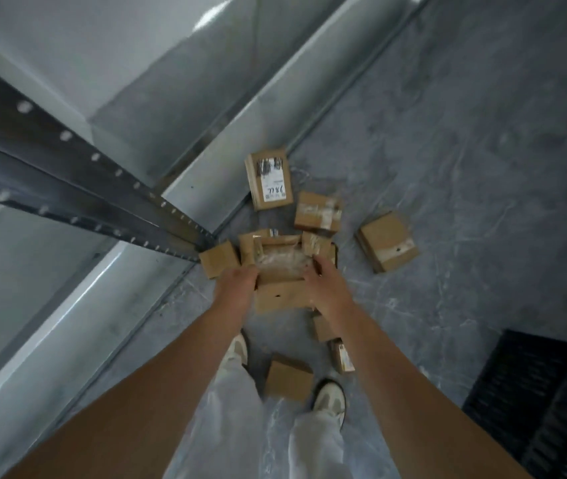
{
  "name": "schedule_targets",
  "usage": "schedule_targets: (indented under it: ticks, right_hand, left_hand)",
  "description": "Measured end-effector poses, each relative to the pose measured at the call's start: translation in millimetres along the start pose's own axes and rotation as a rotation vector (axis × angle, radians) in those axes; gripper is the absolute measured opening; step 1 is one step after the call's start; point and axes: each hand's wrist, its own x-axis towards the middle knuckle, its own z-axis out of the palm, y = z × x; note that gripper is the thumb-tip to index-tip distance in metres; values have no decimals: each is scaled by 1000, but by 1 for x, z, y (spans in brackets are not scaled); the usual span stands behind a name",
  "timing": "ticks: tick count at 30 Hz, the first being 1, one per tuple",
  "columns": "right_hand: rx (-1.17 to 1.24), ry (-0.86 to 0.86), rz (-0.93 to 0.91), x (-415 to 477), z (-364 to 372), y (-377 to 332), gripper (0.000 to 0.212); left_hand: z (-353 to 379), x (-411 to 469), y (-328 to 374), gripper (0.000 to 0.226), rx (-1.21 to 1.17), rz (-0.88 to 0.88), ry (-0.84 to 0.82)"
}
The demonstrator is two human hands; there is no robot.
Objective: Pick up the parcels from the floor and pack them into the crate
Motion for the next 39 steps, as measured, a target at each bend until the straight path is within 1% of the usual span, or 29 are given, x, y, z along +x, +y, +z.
schedule_targets:
  ticks: [2,5,6,8,10,13,15,19,21,23,25,27,30,32,37,39]
  right_hand:
    - [19,25,-106,-28,-24,-43,38]
    - [99,51,-295,-80,-69,-110,28]
    - [156,65,-349,-97,-84,-131,25]
    - [245,102,-439,-137,-112,-172,19]
    - [270,134,-543,-180,-132,-213,22]
    - [288,100,-666,-243,-150,-274,25]
    - [335,66,-735,-283,-155,-311,23]
    - [458,-19,-857,-366,-151,-368,19]
    - [524,-121,-874,-405,-144,-387,18]
    - [533,-218,-893,-438,-136,-400,22]
    - [535,-304,-916,-470,-126,-408,25]
    - [512,-384,-947,-502,-115,-412,28]
    - [483,-512,-1017,-543,-99,-413,32]
    - [419,-573,-1062,-569,-84,-413,33]
    - [331,-640,-1098,-623,-23,-397,33]
    - [296,-669,-1076,-647,12,-382,30]
  left_hand:
    - [-14,-32,33,20,-57,61,-12]
    - [-36,-89,88,37,-112,177,-43]
    - [-42,-110,106,37,-123,227,-50]
    - [-56,-155,139,30,-136,382,-31]
    - [-75,-207,169,23,-164,526,9]
    - [-114,-279,201,26,-267,722,66]
    - [-146,-323,217,27,-313,847,117]
    - [-211,-401,231,35,-387,1094,246]
    - [-241,-433,227,39,-400,1186,307]
    - [-265,-459,218,44,-378,1273,390]
    - [-288,-484,204,46,-346,1330,504]
    - [-310,-504,188,46,-352,1355,570]
    - [-338,-531,160,47,-382,1370,664]
    - [-356,-545,139,49,-428,1383,708]
    - [-402,-573,73,52,-430,1343,895]
    - [-419,-583,36,52,-490,1328,950]
